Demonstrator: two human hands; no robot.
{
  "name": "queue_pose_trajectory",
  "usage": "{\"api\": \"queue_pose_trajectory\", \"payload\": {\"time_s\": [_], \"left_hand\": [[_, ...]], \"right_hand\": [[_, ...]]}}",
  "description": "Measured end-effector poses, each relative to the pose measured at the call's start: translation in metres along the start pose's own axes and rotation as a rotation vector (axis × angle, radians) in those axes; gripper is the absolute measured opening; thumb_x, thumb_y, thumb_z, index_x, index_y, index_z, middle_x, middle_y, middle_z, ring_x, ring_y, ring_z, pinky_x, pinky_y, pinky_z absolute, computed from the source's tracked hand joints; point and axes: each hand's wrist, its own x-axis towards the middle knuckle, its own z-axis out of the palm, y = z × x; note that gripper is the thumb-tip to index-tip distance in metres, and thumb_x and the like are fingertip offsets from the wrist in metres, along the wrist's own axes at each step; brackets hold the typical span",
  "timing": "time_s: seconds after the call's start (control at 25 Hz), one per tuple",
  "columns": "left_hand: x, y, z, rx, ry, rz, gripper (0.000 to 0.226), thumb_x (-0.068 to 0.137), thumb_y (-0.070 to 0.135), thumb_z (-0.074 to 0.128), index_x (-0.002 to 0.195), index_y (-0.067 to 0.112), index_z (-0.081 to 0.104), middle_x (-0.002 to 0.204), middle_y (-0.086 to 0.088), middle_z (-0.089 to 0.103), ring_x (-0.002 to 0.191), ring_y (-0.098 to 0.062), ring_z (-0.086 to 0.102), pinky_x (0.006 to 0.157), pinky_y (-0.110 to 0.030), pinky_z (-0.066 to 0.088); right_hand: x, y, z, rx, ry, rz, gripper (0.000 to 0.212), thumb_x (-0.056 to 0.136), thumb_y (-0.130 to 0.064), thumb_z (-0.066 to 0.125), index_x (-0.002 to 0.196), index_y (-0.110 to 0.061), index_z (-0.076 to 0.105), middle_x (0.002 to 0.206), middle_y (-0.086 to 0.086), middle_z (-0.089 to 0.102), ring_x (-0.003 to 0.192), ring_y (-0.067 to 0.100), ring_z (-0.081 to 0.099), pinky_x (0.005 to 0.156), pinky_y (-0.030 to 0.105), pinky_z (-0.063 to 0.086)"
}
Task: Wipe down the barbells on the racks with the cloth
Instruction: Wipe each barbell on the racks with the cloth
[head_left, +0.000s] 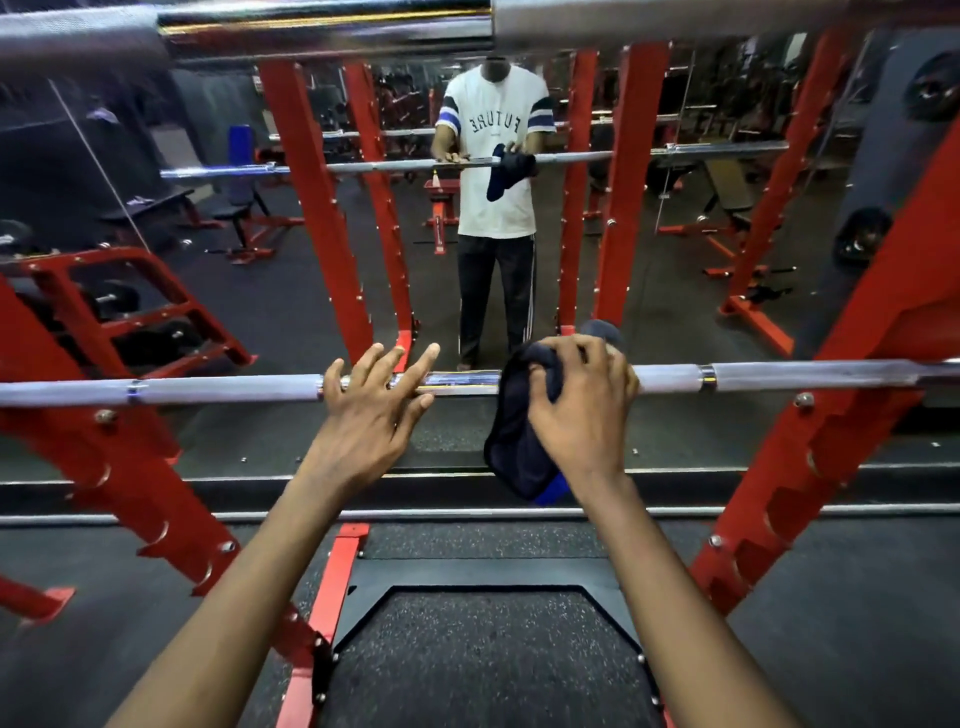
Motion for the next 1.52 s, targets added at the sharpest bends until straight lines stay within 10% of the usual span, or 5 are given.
{"api": "queue_pose_trajectory", "payload": {"time_s": [0.24, 0.48, 0.76, 1.04, 1.52], "left_hand": [[-0.014, -0.055, -0.003, 0.049, 0.074, 0.072, 0.053, 0.102, 0.048, 0.030, 0.154, 0.042, 0.026, 0.132, -0.001, 0.057, 0.127, -0.021, 0.047, 0.103, -0.047, 0.031], [-0.018, -0.077, -0.003, -0.022, 0.134, 0.126, 0.050, 0.101, 0.043, 0.033, 0.151, 0.041, 0.036, 0.117, 0.002, 0.060, 0.104, -0.025, 0.055, 0.092, -0.042, 0.035], [-0.020, -0.088, 0.000, -0.032, 0.119, 0.114, 0.050, 0.102, 0.047, 0.030, 0.152, 0.045, 0.029, 0.126, 0.004, 0.054, 0.121, -0.020, 0.049, 0.101, -0.047, 0.030], [-0.030, -0.138, 0.003, -0.067, 0.188, 0.056, 0.053, 0.097, 0.058, 0.034, 0.144, 0.036, 0.048, 0.110, -0.004, 0.061, 0.103, -0.029, 0.057, 0.093, -0.046, 0.035], [-0.053, -0.217, 0.002, 0.008, 0.199, -0.011, 0.053, 0.097, 0.059, 0.036, 0.137, 0.029, 0.053, 0.106, -0.006, 0.060, 0.101, -0.030, 0.057, 0.093, -0.045, 0.039]], "right_hand": [[-0.018, -0.036, 0.022, -0.013, -0.087, -0.214, 0.031, 0.088, -0.030, 0.059, 0.118, -0.023, 0.062, 0.121, 0.003, 0.058, 0.115, 0.032, 0.052, 0.100, 0.048, 0.041], [-0.001, -0.041, 0.026, -0.015, 0.132, 0.131, 0.026, 0.080, -0.024, 0.058, 0.105, -0.021, 0.065, 0.106, 0.008, 0.062, 0.103, 0.035, 0.057, 0.090, 0.046, 0.043], [-0.026, -0.089, 0.050, 0.045, -0.022, -0.219, 0.030, 0.085, -0.023, 0.062, 0.115, -0.021, 0.065, 0.116, 0.002, 0.060, 0.109, 0.030, 0.053, 0.094, 0.045, 0.041], [-0.015, -0.065, 0.040, -0.052, 0.105, 0.079, 0.031, 0.084, -0.029, 0.053, 0.112, -0.022, 0.066, 0.112, 0.008, 0.061, 0.110, 0.036, 0.056, 0.096, 0.049, 0.042], [-0.017, -0.089, 0.055, 0.009, 0.081, -0.046, 0.028, 0.086, -0.028, 0.059, 0.113, -0.020, 0.063, 0.108, 0.008, 0.060, 0.103, 0.037, 0.057, 0.089, 0.047, 0.042]]}}
